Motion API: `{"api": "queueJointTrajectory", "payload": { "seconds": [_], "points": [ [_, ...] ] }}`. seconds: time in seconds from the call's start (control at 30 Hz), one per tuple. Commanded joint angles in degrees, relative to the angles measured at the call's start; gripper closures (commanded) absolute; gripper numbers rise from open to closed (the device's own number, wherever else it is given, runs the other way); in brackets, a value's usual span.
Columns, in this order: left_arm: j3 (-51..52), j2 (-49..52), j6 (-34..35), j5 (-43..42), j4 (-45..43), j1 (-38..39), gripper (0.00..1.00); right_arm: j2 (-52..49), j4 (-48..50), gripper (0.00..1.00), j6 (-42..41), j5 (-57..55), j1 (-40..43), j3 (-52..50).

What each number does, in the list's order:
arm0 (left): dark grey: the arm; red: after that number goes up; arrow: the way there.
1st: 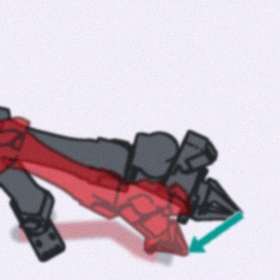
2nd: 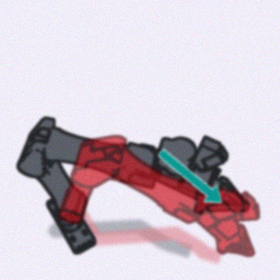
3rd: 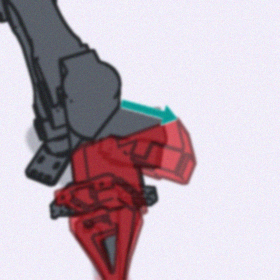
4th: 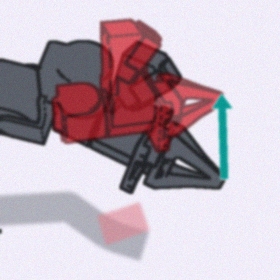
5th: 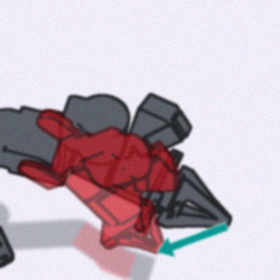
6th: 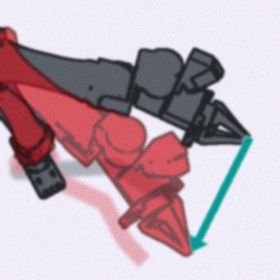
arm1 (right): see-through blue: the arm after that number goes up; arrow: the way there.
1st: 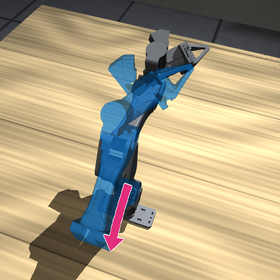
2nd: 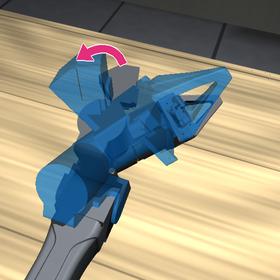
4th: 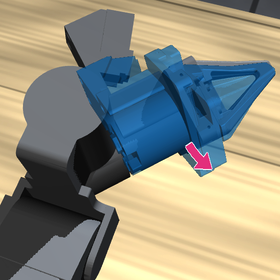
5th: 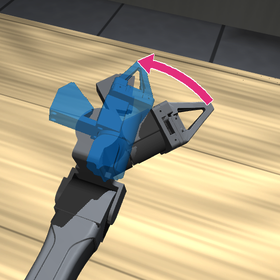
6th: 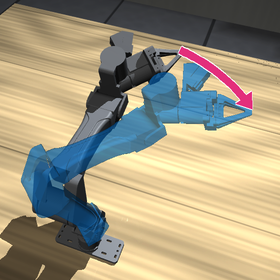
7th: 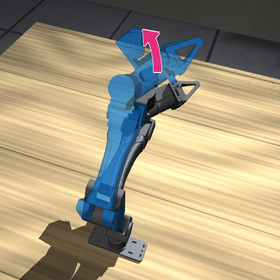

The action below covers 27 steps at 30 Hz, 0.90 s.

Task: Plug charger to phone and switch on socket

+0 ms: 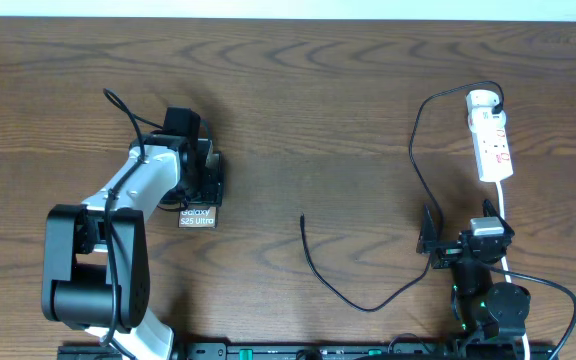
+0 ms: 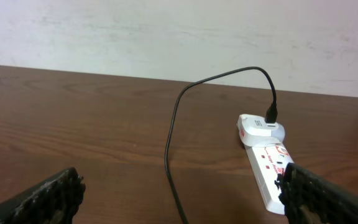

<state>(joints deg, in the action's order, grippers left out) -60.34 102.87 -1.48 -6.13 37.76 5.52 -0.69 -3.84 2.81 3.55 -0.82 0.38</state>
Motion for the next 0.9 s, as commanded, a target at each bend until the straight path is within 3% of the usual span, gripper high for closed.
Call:
{"api": "queueJointTrajectory", "payload": {
  "seconds": [0.0, 0.43, 0.53, 0.67, 0.8, 0.87],
  "points": [
    [1.55, 0.52, 0.52, -0.96, -0.66, 0.04, 0.93, 0.35, -0.24, 0.01, 0.68, -0.39, -0.35, -0.07],
    [5.01, 0.55, 0.52, -0.96, -3.61, 0.04, 0.91, 0.35, -0.24, 0.01, 0.68, -0.39, -0.35, -0.07],
    [5.01, 0.55, 0.48, -0.96, -3.63, 0.04, 0.71, 0.35, -0.24, 0.01, 0.68, -0.39, -0.35, -0.07],
    [5.01, 0.55, 0.48, -0.96, -3.85, 0.04, 0.58, 0.35, -0.24, 0.01, 0.68, -0.39, -0.35, -0.07],
    [5.01, 0.55, 0.48, -0.96, -3.82, 0.04, 0.37, 0.35, -0.24, 0.01, 0.68, -0.39, -0.35, -0.07],
    [5.01, 0.55, 0.50, -0.94, -3.82, 0.02, 0.32, 0.35, -0.24, 0.01, 0.68, -0.39, -0.35, -0.07]
  ]
}}
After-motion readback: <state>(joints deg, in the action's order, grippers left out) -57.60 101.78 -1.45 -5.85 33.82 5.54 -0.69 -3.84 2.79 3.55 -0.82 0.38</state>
